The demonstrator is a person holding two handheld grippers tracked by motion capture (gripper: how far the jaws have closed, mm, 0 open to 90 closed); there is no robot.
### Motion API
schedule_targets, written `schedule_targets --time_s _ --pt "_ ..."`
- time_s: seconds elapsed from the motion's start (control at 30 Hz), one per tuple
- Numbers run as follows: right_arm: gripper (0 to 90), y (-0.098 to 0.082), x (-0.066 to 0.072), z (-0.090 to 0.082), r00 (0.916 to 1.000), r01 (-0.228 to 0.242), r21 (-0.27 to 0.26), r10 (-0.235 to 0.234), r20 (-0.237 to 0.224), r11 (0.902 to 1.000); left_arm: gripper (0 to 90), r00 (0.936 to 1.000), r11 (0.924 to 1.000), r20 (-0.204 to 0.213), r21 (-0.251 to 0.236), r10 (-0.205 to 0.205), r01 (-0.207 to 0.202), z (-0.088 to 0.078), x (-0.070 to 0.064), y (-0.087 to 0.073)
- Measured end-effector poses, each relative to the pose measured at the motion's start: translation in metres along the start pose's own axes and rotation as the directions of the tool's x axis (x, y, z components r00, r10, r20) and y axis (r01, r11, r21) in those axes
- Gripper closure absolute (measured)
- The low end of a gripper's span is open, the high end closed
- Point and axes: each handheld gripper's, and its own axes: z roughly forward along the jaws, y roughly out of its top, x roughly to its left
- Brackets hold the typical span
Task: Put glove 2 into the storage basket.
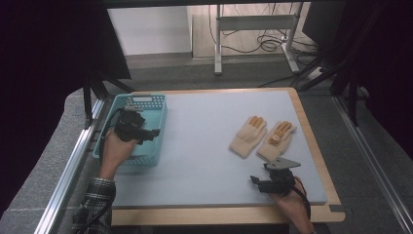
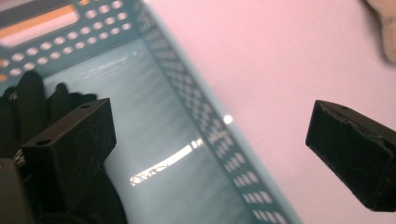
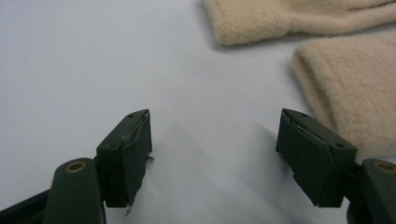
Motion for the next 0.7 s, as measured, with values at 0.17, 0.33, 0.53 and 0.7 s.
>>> schedule_targets --time_s 0.17,0.33,0.53,0.7 --pt "26.1 0.000 0.000 0.000 1.0000 0.000 0.000 0.000 0.000 1.0000 2.1 0.9985 0.9989 0.040 -0.028 0.038 -0.037 -0.001 -0.023 0.001" --pt "26.1 0.000 0.000 0.000 1.0000 0.000 0.000 0.000 0.000 1.0000 2.1 0.9915 0.9937 0.077 -0.047 0.105 -0.102 0.002 -0.053 -0.001" --pt "26.1 0.000 0.000 0.000 1.0000 -0.001 0.001 0.001 -0.001 1.0000 2.1 0.9786 0.9855 0.126 -0.069 0.163 -0.155 0.008 -0.085 -0.008" --pt "26.1 0.000 0.000 0.000 1.0000 -0.002 0.000 0.002 -0.001 1.0000 2.1 0.9697 0.9794 0.151 -0.091 0.192 -0.180 0.014 -0.106 -0.022"
